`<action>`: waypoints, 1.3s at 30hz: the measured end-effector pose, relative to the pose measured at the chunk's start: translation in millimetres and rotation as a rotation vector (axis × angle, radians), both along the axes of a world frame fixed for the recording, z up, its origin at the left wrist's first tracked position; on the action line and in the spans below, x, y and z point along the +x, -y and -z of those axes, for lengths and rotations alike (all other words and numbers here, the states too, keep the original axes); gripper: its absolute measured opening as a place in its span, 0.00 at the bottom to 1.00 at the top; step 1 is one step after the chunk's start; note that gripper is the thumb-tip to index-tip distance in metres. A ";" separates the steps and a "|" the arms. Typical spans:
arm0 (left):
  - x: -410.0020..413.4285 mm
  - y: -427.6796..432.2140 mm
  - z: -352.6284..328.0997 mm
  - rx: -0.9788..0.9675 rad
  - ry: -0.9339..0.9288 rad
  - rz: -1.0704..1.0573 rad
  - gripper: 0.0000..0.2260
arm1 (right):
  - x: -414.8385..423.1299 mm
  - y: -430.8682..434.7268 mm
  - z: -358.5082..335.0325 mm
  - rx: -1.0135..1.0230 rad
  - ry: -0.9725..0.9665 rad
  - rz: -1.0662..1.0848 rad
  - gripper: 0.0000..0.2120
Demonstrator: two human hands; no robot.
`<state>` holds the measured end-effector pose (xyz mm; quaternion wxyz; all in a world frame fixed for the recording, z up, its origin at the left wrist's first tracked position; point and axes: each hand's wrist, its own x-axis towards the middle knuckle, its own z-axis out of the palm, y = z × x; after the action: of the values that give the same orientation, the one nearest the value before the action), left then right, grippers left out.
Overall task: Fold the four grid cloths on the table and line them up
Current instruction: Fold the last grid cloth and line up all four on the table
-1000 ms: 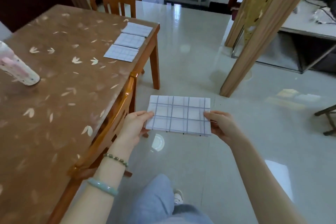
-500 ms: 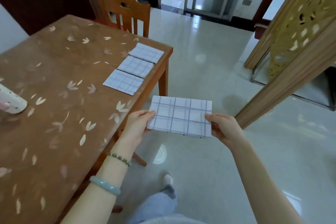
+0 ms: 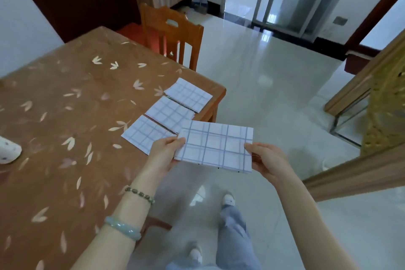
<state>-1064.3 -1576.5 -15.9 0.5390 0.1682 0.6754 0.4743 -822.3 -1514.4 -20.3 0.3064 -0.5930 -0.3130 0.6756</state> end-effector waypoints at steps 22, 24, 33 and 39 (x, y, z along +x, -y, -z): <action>-1.9 -175.5 18.6 -0.069 -0.001 -0.435 0.06 | -54.1 -278.5 29.1 -0.076 0.029 -0.494 0.04; -8.4 -183.1 23.5 -0.079 -0.028 -0.424 0.06 | -58.1 -286.7 33.4 -0.089 0.024 -0.499 0.05; -53.0 -224.4 33.3 -0.060 0.000 -0.398 0.05 | -98.9 -328.6 26.6 -0.055 0.037 -0.491 0.05; -91.9 -238.1 37.0 -0.043 -0.040 -0.385 0.07 | -140.8 -344.3 23.7 -0.039 0.050 -0.495 0.08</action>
<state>-1156.2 -1338.4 -52.9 0.4284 0.0335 0.7157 0.5506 -963.1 -1170.1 -44.0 0.1124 -0.5207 -0.4431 0.7211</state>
